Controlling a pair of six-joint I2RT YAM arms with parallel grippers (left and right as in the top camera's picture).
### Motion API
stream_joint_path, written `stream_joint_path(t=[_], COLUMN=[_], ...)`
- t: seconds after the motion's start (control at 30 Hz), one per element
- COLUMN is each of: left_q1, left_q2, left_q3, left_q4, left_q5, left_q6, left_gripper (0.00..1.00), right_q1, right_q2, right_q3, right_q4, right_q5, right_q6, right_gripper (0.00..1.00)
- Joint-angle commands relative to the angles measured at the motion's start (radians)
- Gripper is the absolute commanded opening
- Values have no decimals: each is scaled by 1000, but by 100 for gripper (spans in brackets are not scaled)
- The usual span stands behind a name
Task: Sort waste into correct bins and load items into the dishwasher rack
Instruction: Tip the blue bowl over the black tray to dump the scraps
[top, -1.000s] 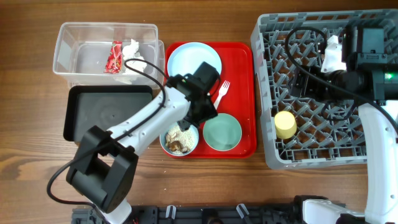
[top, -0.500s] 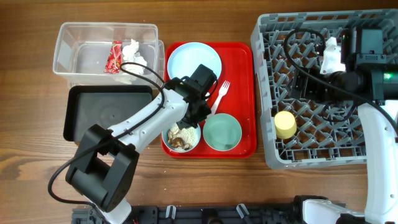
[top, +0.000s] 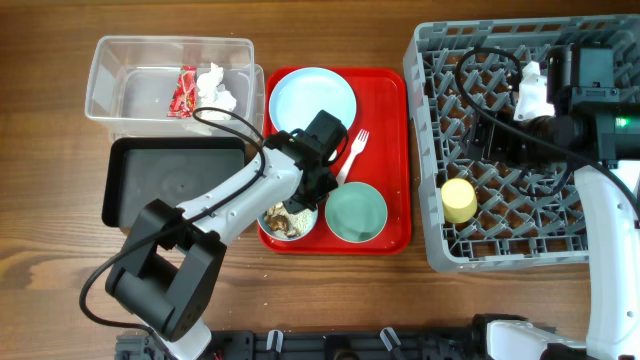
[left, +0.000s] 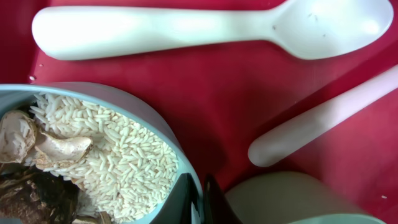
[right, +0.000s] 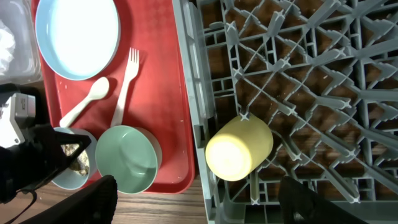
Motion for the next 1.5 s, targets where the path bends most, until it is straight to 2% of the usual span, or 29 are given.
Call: stream_joint_path(t=[0.0,0.17,0.3,0.43,0.57,0.7,1.1,1.27,1.47], left_q1=[1,24,43,101,227,388,914,1046,1131], left_q2=[15,-25,-93,-175,-237,-251,-170,-69,68], left_q3=[-7,51,121,153,153,153,138,98,81], left_q4=[2,-36,-77,-113,-151,-231,-386,-410,-442], left_q5=[29,113,167,232,378,431,879,992,1108], left_q6=[6,126,286,369,534,668,1211,1342,1430], left_gripper=[4,4,4,4,4,4,4,4,4], right_q1=[4,4,4,4,4,4,4,4,4], right_q2=[9,9,9,9,8,9,8,9,9], right_q3=[-7,-7,-7,-7,-7,-7,-7,-7,-7], right_q4=[-1,-1,3,3,6,8,6,7,8], right_q5=[-10,-10,-6,-6,-6,-6,-7,-7,-7], right_q6=[-21,-21,-21,-21,-21,-21,-18,-18,-18], right_gripper=[85,85,85,85,85,85,85,85,85])
